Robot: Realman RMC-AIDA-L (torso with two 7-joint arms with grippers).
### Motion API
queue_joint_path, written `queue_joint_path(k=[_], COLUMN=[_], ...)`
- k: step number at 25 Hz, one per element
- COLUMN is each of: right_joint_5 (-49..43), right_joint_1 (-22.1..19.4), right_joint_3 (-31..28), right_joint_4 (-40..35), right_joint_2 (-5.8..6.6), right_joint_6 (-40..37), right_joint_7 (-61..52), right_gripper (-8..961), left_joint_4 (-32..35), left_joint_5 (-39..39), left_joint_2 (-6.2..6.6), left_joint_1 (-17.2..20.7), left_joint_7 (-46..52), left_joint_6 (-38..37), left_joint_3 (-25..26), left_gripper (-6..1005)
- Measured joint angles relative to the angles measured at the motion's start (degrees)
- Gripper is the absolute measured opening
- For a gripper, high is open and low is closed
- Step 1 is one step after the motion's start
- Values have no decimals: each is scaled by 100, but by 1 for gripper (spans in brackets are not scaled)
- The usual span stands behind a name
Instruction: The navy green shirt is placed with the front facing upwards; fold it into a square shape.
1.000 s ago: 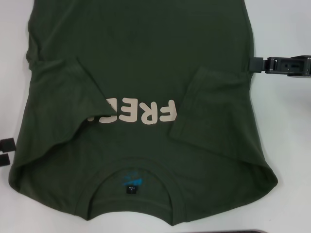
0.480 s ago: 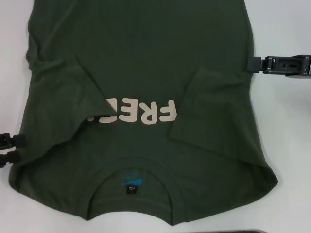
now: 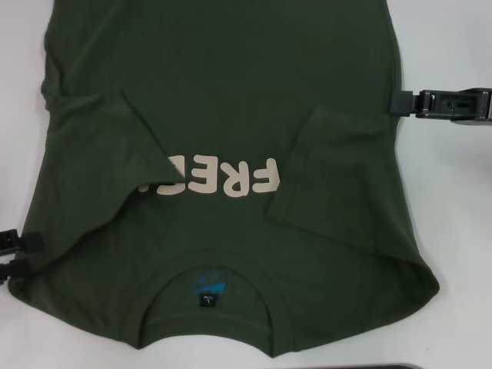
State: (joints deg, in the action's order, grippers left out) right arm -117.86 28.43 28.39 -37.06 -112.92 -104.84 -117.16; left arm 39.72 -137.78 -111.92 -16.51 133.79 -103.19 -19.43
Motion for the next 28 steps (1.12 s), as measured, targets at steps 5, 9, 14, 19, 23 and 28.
queue_joint_path(k=[5,9,14,19,23,28], right_joint_5=[0,1,1,-1,-5,-3], right_joint_1=[11,5,19,38,43,49], right_joint_3=[0,-5,-15,-18,-18,-18], right_joint_4=[11,10,0,-3,-11,-5], right_joint_2=[13,22,35,31,34,34], right_joint_6=[5,8,8,8,8,8], right_joint_7=[0,-11,-26,-27,-26,-27], right_gripper=[789,790,790,790,790,790], left_joint_4=[4,45,181,305,348,359], left_joint_5=[-65,-219,-221,-277,-432,-566], left_joint_2=[57,116,253,270,272,255], left_joint_1=[5,-18,-33,-6,-11,-33], left_joint_7=[10,15,157,337,396,414], left_joint_6=[-3,-100,-418,-414,-377,-325], left_joint_3=[-9,18,130,116,116,51], left_gripper=[764,760,755,741,733,734])
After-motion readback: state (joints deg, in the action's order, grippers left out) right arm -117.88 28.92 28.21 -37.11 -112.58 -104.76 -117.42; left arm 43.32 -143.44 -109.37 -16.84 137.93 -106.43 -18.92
